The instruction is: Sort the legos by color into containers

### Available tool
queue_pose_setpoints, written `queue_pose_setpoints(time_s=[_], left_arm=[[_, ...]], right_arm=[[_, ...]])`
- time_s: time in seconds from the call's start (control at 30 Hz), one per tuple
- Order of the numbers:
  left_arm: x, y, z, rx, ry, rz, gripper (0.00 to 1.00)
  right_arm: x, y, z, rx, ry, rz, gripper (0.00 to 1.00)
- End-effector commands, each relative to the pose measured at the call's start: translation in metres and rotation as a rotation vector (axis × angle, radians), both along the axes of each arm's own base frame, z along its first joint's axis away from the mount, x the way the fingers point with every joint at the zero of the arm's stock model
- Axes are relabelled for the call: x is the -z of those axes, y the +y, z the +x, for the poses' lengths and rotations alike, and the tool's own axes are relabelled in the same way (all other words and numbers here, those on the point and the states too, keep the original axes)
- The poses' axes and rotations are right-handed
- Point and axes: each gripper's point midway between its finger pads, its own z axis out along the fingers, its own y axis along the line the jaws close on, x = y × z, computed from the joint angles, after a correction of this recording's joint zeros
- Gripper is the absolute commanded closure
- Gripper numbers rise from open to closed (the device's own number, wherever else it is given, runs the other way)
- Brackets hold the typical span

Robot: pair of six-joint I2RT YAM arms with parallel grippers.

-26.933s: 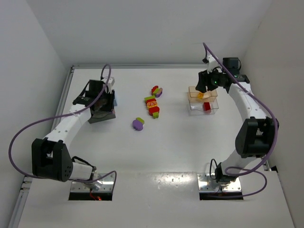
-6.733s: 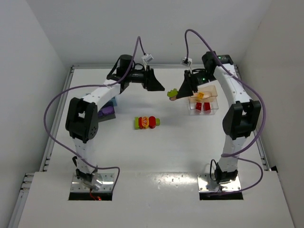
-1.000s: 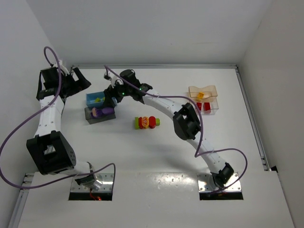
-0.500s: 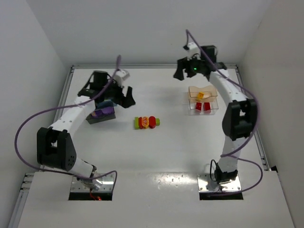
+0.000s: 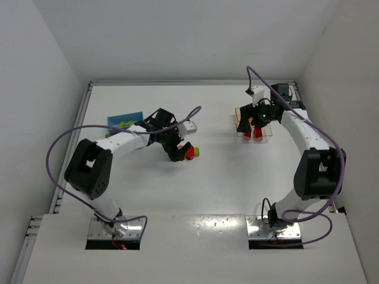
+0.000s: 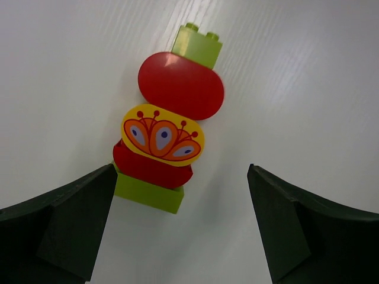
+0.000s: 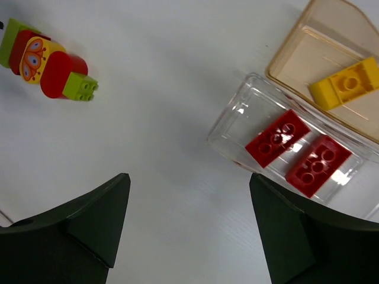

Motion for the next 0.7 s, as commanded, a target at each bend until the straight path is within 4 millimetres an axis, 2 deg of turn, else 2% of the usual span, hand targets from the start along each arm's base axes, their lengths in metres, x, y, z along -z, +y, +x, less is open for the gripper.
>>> queue_pose_setpoints(time_s=[0.0,0.17,0.2,0.23,0.3,0.5,0.53,0.67], left_arm=[[0.019,0.009,0.014,0.040,-0.067,0.098,0.01],[0.021,0.001,0.034,0.073,-0.106,0.115,0.01],[0.015,-0.001,0.039,0.082,-0.130,0.110,0.01],[0.021,-0.001,0.038,0.083,-0.117,0.117,0.01],[0.017,-0.005,0.044,0.112,-0.141,0.111,0.01],[0.026,-0.008,0.045,0.158,-0.151,0.132,0.01],[0.022,-0.014,0.044,0.171,-0.156,0.120,0.01],[0.023,-0.013,0.043,0.188,-0.159,0.129,0.01]], right_arm=[[-0.027,-0.009,-0.001,-0.001,-0.091,0.014,0.18],[-0.028,-0.011,-0.003,0.004,-0.091,0.022,0.18],[-0.029,-0.010,-0.004,-0.001,-0.091,0.030,0.18],[-0.028,-0.013,-0.005,0.008,-0.082,0.030,0.18],[-0.031,-0.013,-0.005,0.008,-0.091,0.030,0.18],[-0.028,-0.015,-0.005,0.012,-0.082,0.037,0.18],[-0.024,-0.015,-0.004,0.012,-0.072,0.037,0.18],[-0.023,-0.015,0.001,0.012,-0.069,0.038,0.18]])
